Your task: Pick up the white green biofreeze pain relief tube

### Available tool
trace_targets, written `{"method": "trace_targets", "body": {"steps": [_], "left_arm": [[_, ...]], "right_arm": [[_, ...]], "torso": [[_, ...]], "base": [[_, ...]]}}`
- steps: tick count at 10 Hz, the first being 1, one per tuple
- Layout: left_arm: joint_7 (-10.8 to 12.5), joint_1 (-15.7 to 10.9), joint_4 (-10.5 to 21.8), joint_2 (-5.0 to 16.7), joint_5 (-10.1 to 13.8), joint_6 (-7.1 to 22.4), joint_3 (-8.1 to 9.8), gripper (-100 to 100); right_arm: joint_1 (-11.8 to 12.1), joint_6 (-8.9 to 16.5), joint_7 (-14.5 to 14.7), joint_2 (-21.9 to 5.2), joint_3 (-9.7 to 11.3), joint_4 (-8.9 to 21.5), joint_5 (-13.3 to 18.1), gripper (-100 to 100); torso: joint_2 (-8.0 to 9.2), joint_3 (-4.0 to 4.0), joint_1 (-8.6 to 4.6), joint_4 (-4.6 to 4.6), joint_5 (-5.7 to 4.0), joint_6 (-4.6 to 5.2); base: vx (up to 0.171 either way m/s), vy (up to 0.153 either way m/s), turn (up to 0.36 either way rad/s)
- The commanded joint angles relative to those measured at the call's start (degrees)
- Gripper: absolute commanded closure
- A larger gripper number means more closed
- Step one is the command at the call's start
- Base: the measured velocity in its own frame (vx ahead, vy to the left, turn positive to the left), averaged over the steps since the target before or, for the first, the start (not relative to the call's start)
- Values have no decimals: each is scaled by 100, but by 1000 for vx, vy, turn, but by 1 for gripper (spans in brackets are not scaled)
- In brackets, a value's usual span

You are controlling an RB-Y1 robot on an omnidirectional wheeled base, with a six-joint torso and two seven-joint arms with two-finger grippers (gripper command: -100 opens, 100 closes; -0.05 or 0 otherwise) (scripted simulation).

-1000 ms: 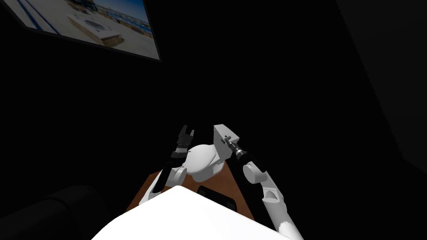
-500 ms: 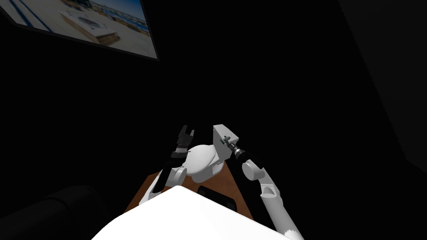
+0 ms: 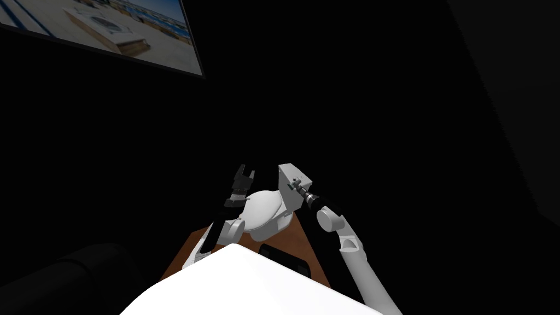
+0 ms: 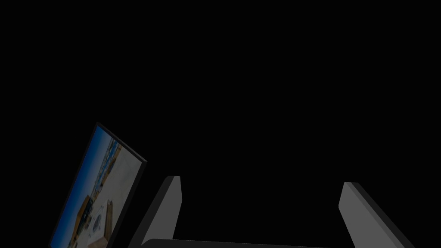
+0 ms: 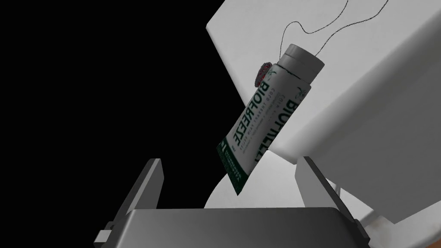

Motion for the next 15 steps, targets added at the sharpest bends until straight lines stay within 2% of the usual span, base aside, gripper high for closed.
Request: {"method": "trace_targets", "body": {"steps": [1, 2, 3, 4, 5, 6, 7, 8, 9, 10, 12, 13, 15], "left_arm": [[0, 0, 0, 0, 0, 0, 0, 0], [0, 0, 0, 0, 0, 0, 0, 0], [0, 0, 0, 0, 0, 0, 0, 0], [0, 0, 0, 0, 0, 0, 0, 0], [0, 0, 0, 0, 0, 0, 0, 0], [0, 0, 0, 0, 0, 0, 0, 0], [0, 0, 0, 0, 0, 0, 0, 0], [0, 0, 0, 0, 0, 0, 0, 0], [0, 0, 0, 0, 0, 0, 0, 0], [0, 0, 0, 0, 0, 0, 0, 0], [0, 0, 0, 0, 0, 0, 0, 0], [0, 0, 0, 0, 0, 0, 0, 0], [0, 0, 0, 0, 0, 0, 0, 0]], "right_arm": [[-150, 189, -286, -48, 23, 125, -181, -100], [-150, 189, -433, -48, 23, 125, -181, -100], [-282, 364, -603, -98, 44, 232, -345, -100], [-282, 364, -763, -98, 44, 232, -345, -100], [-405, 525, -926, -151, 63, 331, -498, -100], [-405, 525, -1081, -151, 63, 331, -498, -100], [-519, 673, -1251, -205, 81, 420, -638, -100], [-519, 673, -1366, -205, 81, 420, -638, -100], [-623, 805, -1560, -260, 96, 500, -765, -100], [-623, 805, -1623, -260, 96, 500, -765, -100], [-797, 1019, -1993, -366, 122, 627, -971, -100], [-797, 1019, -2042, -366, 122, 627, -971, -100], [-915, 1159, -2320, -452, 138, 710, -1107, -100]], "torso": [[0, 0, 0, 0, 0, 0], [-1, 0, 0, 0, 0, 0], [-1, 0, -1, 0, 0, 0], [-5, -3, -2, -1, 0, 0], [-5, -3, -2, -1, 0, 0], [-6, -3, -3, -1, 0, 0], [-4, -2, -3, -1, 0, 0], [-4, -2, -5, -1, -1, 0], [-3, -2, -3, -1, -1, 0], [-4, -2, -2, -1, 0, 0], [-3, -2, 0, 0, 0, 0], [-7, -4, 0, -1, 0, 0], [-3, -2, 0, -1, 0, 0]], "base": [[17, -8, -26], [19, -10, -11], [31, -12, -23], [28, -12, -9], [29, -15, -20], [25, -14, -9], [26, -20, -19], [23, -14, -7], [26, -11, -19], [20, -8, -5], [31, -5, -14], [28, -7, -4], [23, -6, -7]]}}
